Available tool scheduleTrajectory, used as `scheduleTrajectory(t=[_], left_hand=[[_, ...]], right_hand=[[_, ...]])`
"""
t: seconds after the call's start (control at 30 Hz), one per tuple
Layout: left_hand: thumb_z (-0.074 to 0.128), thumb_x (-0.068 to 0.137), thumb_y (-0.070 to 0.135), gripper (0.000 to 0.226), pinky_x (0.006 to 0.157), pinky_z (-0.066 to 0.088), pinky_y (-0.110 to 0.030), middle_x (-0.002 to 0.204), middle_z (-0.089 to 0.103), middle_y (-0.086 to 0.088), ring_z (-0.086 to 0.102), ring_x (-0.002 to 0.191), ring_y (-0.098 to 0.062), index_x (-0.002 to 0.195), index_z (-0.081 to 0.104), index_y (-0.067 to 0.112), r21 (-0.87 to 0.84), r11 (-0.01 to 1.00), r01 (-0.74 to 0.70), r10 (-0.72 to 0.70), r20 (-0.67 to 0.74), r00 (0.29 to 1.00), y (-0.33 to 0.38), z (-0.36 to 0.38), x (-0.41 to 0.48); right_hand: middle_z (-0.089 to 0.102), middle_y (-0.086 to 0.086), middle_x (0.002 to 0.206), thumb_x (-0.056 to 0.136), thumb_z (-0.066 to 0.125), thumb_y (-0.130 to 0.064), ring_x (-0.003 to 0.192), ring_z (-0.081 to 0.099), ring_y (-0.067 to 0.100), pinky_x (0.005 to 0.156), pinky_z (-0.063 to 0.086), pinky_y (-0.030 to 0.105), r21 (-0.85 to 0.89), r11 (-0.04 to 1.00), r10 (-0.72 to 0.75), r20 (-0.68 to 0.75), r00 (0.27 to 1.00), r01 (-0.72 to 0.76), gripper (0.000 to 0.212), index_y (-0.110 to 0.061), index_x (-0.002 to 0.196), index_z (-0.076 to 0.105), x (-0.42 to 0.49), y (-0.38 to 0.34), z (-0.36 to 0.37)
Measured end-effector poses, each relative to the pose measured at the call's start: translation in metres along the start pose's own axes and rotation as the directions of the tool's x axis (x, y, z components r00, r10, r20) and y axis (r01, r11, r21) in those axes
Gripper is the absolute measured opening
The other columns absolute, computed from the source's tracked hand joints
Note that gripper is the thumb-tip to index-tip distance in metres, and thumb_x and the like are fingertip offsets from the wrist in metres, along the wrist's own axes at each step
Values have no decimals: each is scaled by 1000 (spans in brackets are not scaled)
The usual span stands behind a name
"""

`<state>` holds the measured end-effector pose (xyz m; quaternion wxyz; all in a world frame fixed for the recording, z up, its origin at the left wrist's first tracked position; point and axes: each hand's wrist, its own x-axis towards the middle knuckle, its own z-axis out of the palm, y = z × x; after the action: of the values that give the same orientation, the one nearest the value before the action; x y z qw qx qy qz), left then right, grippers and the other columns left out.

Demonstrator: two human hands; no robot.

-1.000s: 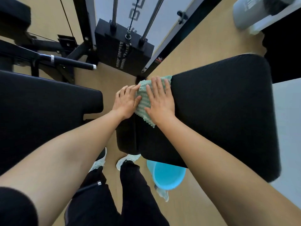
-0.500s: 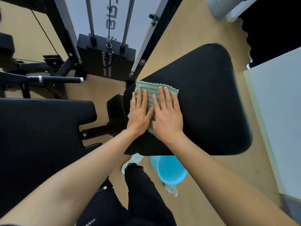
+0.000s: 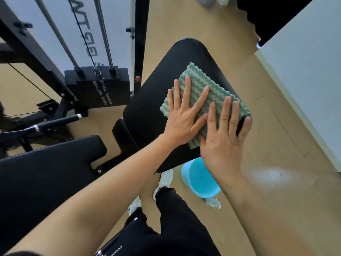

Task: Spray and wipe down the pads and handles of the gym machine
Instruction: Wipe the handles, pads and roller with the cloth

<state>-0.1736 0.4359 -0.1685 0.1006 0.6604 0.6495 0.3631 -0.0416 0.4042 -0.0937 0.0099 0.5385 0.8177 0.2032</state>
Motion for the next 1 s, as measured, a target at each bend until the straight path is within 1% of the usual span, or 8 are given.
scheduleTrajectory(t=[0.13,0.27,0.4,0.6,0.7,0.8,0.93,1.0], left_hand=[[27,102,60,70,122,5,-69,168,8,-26,-2,153,-55,161,19,26,83,986,-142,141,10,990,1,2,-3],[23,102,63,72,125,4,-64,167,11,-24,3,153,-53,161,18,23,62,986,-154,154,3,988,-16,14,-20],[17,103,64,70,126,-1,-60,171,-17,-3,-7,155,-41,163,-3,33,20,995,-102,102,2,995,-45,32,-54],[16,103,67,73,127,-6,-56,167,-30,-1,-18,156,-34,160,-17,37,-63,975,213,-205,117,972,-81,56,-120],[16,103,67,76,127,-7,-56,167,-31,-9,-24,155,-33,158,-25,34,-130,893,431,-400,208,892,-94,67,-164],[21,102,69,82,127,-7,-56,164,-38,-4,-31,153,-27,155,-31,34,-204,783,588,-525,290,800,-98,76,-200],[46,106,52,94,127,-3,-59,165,-35,1,-32,153,-19,155,-33,32,-218,678,702,-612,359,704,-103,90,-229],[49,105,53,99,128,1,-57,166,-33,5,-31,153,-17,153,-34,35,-218,644,733,-629,394,670,-105,91,-234]], right_hand=[[-5,16,172,99,61,-43,158,-12,34,123,-17,53,85,991,107,-25,994,-105,89,-16,165,9,-20,7,0],[8,23,170,102,55,-48,158,-6,33,126,-8,55,87,995,62,-54,997,-57,81,-5,162,21,-31,-7,14],[6,25,169,105,52,-45,157,-5,37,126,-9,54,14,995,-97,-31,995,97,76,-2,161,24,-36,-18,31],[5,26,169,105,55,-33,158,0,41,126,-10,55,-46,946,-318,48,947,320,68,-4,160,28,-47,-54,64],[0,27,168,104,52,-22,156,-11,42,125,-15,53,-37,880,-464,153,873,474,68,-2,161,21,-55,-75,81],[-10,30,167,105,45,-24,153,-21,44,124,-15,53,-43,803,-563,270,781,594,71,0,162,10,-63,-96,95],[-17,29,166,106,48,-28,151,-26,43,122,-16,53,-34,758,-591,386,708,651,79,0,162,-1,-71,-122,103],[-16,28,167,105,52,-27,149,-27,43,119,-19,53,-25,740,-607,408,682,672,81,0,162,1,-74,-126,104]])
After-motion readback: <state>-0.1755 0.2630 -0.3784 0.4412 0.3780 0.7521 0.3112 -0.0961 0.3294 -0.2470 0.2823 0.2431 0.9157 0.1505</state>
